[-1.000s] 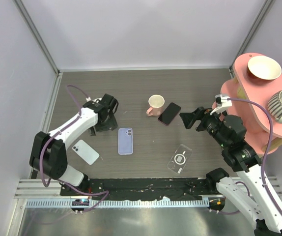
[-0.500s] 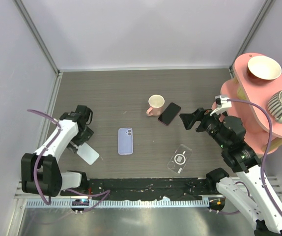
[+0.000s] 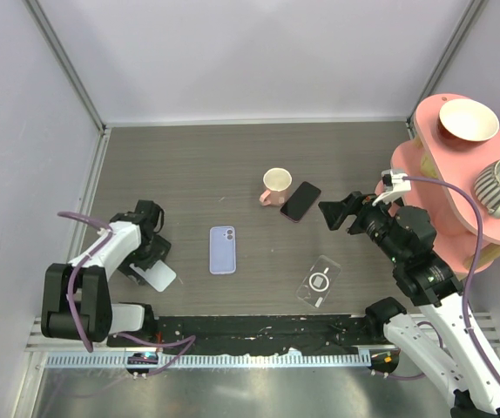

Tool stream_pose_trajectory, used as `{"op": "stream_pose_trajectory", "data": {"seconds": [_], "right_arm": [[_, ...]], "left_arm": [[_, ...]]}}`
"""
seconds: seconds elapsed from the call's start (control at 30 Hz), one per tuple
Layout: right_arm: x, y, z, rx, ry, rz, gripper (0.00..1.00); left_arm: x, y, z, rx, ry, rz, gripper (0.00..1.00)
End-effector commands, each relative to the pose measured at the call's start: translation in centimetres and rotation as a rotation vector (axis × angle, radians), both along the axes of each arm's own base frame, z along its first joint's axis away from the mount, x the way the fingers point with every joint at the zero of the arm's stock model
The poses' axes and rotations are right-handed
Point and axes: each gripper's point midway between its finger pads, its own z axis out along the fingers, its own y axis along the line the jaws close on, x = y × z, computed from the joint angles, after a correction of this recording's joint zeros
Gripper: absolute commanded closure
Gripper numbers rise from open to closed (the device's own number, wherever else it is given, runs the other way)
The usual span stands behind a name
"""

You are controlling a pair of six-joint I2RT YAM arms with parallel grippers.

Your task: Put the phone into the phone case

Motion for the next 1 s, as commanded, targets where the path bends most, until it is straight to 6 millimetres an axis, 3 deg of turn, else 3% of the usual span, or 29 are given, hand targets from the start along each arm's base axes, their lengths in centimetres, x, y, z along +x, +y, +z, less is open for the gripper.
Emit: {"op": "stream_pose_trajectory", "data": {"seconds": [0.0,0.1,0.43,0.77,0.97], "right_arm": [[0.0,0.1,1.2,0.007,-0.048,0.009,0.12],[0.0,0.1,1.2,0.007,-0.049,0.009,0.12],[0.1,0.1,1.2,0.005,-0.045,0.006,0.12],[0.4,0.4,1.0,0.009,-0.007,0.008,0.12],[0.6,1.2,0.9,0.027,0.046,0.036,0.13]], "left_arm": [[1.3,-0.7,-0.6,-0.043,-0.059,0.017,0.0],[0.8,-0.4,-0.9,-0.031,-0.048,0.034,0.0],[-1.1,-0.2,-2.5,-0.018,-0.014,0.077,0.15],[-0.6,-1.3,-2.9,-0.085,-0.075,0.061,0.21],[-0.4,-2.1,-3.1,-0.13,-0.085,0.048,0.43]]}}
